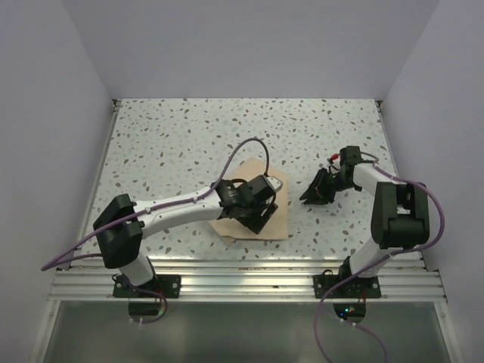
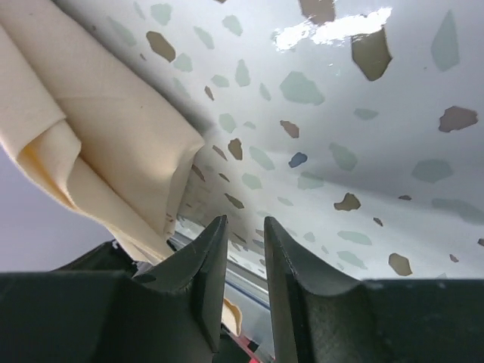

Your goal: Prepare the surgical pack

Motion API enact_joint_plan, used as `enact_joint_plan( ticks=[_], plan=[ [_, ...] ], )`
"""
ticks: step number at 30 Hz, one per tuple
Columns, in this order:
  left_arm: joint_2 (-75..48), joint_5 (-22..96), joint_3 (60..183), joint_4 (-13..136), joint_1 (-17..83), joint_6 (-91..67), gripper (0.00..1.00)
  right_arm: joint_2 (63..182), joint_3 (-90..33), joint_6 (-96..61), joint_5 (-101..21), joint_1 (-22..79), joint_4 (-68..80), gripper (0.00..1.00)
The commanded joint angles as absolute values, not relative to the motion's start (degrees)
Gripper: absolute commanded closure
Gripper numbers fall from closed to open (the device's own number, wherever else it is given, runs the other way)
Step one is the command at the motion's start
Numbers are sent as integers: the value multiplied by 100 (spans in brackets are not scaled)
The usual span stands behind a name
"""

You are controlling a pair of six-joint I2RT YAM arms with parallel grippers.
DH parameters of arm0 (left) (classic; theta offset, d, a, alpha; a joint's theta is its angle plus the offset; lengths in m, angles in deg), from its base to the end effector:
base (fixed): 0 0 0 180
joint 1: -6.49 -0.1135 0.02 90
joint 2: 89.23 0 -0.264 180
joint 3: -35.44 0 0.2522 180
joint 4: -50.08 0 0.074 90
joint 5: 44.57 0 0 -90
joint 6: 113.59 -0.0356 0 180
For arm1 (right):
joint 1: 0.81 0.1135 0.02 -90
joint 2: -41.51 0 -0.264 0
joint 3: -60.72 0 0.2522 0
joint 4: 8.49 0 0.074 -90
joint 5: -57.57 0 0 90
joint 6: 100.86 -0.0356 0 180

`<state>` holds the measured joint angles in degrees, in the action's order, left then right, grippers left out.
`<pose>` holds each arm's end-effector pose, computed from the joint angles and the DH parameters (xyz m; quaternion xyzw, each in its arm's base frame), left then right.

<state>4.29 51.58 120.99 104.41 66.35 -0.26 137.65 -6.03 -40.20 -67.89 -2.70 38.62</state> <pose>0.1724 -0.2894 0.2452 0.2917 0.9247 -0.1197 0.2133 0.2925 0.0110 0.1521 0.2201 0.9206 0.3203 0.0370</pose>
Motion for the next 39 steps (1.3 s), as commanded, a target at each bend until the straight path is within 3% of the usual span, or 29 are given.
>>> enact_joint_plan(
  ticks=[1, 9, 14, 19, 33, 39],
  plan=[
    [586, 6543, 12232, 10681, 7090, -170, 24, 13486, -578, -3846, -6802, -257, 4157, 69],
    [693, 7434, 11934, 10462, 7373, -179, 26, 13345, -270, -3899, -6890, -257, 3990, 68],
    [79, 7049, 11688, 9997, 7338, -398, 30, 13275, -243, -3881, -6873, -257, 4017, 68],
    [314, 6679, 11556, 9943, 7197, -469, 34, 13283, -226, -3925, -6873, -257, 3990, 68],
    [753, 6661, 11415, 9723, 7206, -504, 32, 13266, -94, -3951, -6943, -248, 3876, 69],
    [920, 6845, 11441, 9802, 7162, -522, 48, 13213, -94, -3951, -6961, -248, 3894, 69]
  ],
)
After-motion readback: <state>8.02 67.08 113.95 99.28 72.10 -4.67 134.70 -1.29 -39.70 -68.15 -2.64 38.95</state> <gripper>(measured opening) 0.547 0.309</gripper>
